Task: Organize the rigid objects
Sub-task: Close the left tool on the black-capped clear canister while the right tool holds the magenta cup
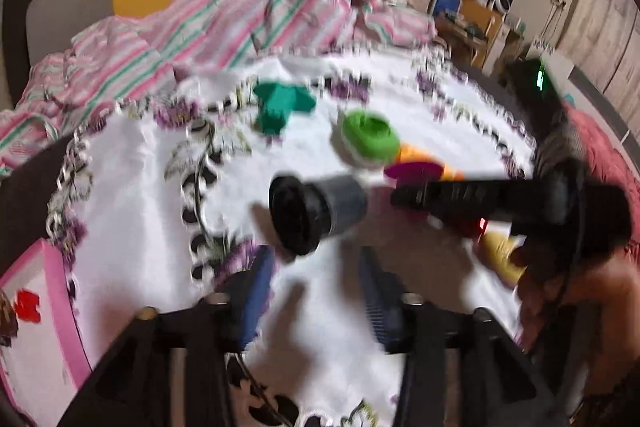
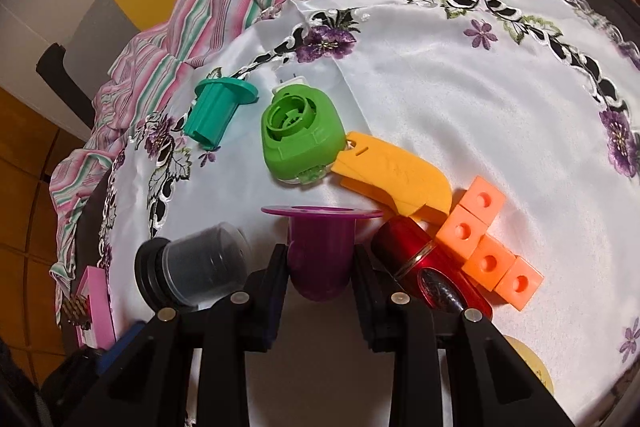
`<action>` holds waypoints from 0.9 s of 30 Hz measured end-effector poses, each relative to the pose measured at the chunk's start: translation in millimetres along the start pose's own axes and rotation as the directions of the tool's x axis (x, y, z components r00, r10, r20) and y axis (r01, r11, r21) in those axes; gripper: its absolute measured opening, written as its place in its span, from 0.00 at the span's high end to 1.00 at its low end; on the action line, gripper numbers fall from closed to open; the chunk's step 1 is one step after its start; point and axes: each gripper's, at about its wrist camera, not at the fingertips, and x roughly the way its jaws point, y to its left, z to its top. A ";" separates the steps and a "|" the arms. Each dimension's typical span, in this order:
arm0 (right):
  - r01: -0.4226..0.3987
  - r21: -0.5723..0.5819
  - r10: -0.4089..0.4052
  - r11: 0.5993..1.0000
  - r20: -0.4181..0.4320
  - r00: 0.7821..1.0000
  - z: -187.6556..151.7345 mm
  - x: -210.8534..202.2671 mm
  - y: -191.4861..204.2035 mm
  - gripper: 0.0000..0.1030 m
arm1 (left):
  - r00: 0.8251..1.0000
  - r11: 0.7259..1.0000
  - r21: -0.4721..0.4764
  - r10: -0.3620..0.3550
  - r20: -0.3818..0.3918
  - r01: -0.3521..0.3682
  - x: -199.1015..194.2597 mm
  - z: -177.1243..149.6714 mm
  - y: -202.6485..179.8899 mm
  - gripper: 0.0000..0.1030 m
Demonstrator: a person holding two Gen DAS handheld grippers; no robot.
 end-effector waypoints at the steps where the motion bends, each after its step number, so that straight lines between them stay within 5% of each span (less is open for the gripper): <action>1: -0.002 0.006 0.002 1.000 0.000 1.000 0.2 -0.3 -1.4 0.69 | 1.000 1.000 0.018 0.015 0.003 -0.015 0.0 6.5 -2.2 0.53; 5: -0.012 0.029 0.013 1.000 -0.011 1.000 -0.7 1.1 -5.1 0.69 | 0.997 0.981 0.184 0.070 -0.031 -0.063 15.1 35.7 -18.2 0.53; 9: -0.021 0.049 0.021 0.999 -0.011 1.000 -0.7 0.2 -8.3 0.70 | 0.984 0.896 0.429 0.164 -0.073 -0.118 46.4 49.2 -37.1 0.53; 12: -0.034 0.066 0.035 0.997 -0.013 0.999 -0.7 0.0 -10.8 0.70 | 0.968 0.841 0.518 0.233 -0.088 -0.156 66.7 53.3 -41.2 0.50; 18: -0.042 0.076 0.043 0.996 -0.017 0.999 -0.6 -0.4 -11.8 0.70 | 0.954 0.911 0.412 0.131 -0.270 -0.008 81.6 50.8 -21.2 0.49; 23: -0.054 0.086 0.056 0.995 -0.020 0.998 -0.8 -1.0 -12.8 0.70 | 0.963 0.926 0.377 0.091 -0.252 0.011 75.4 43.8 -26.5 0.49; 25: -0.057 0.093 0.059 0.994 -0.018 0.998 -1.1 -1.3 -13.8 0.70 | 0.975 0.913 0.406 0.110 -0.193 -0.022 67.7 45.7 -35.5 0.48; 27: -0.061 0.099 0.063 0.993 -0.018 0.998 -1.6 -1.6 -15.1 0.69 | 0.974 0.873 0.482 0.172 -0.148 -0.080 68.4 47.2 -47.1 0.45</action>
